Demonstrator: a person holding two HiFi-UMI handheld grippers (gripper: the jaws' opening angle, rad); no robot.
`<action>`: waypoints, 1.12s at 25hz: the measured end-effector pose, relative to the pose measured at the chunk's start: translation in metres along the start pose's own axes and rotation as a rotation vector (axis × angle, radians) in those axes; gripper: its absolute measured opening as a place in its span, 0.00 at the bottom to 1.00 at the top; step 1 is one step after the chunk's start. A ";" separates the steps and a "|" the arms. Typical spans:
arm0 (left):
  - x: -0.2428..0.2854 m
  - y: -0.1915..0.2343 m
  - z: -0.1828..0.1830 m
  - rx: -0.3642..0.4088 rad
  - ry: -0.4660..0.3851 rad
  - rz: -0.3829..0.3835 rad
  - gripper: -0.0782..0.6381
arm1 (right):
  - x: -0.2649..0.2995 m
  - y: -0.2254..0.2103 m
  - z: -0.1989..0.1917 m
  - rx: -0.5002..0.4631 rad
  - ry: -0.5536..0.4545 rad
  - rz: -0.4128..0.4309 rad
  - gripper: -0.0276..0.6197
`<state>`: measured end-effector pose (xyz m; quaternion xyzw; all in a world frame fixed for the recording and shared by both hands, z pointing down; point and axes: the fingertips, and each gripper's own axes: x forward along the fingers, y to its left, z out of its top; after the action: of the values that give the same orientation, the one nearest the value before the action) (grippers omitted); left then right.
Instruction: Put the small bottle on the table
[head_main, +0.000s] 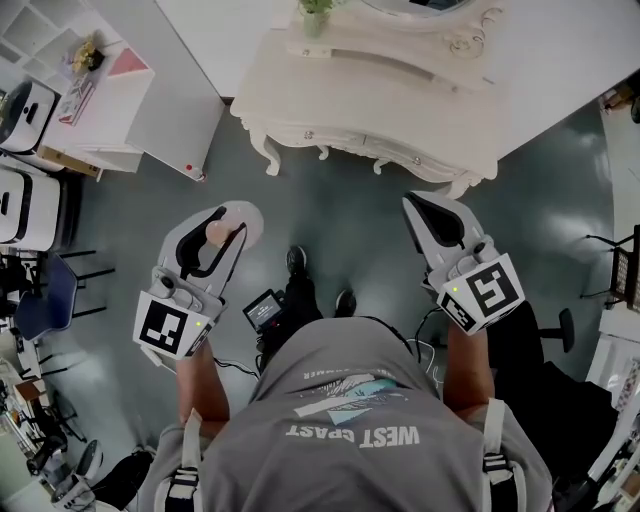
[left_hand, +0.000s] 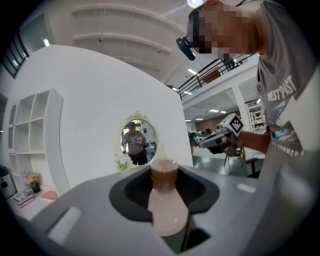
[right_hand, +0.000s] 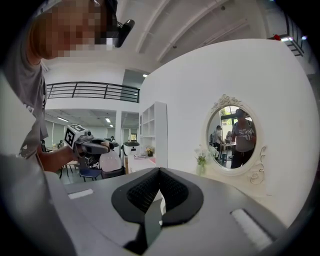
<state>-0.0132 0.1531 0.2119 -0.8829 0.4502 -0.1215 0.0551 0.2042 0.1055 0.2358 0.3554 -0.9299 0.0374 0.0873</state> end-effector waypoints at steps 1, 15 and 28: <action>0.005 0.006 -0.001 0.001 -0.004 -0.012 0.29 | 0.003 -0.004 0.001 0.001 0.002 -0.017 0.05; 0.084 0.091 -0.003 0.014 -0.051 -0.183 0.29 | 0.066 -0.044 0.020 0.031 0.012 -0.188 0.05; 0.139 0.163 -0.004 0.027 -0.080 -0.318 0.29 | 0.118 -0.070 0.039 0.052 0.021 -0.336 0.05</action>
<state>-0.0633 -0.0549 0.2046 -0.9464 0.3004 -0.0995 0.0649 0.1596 -0.0292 0.2203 0.5077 -0.8551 0.0499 0.0930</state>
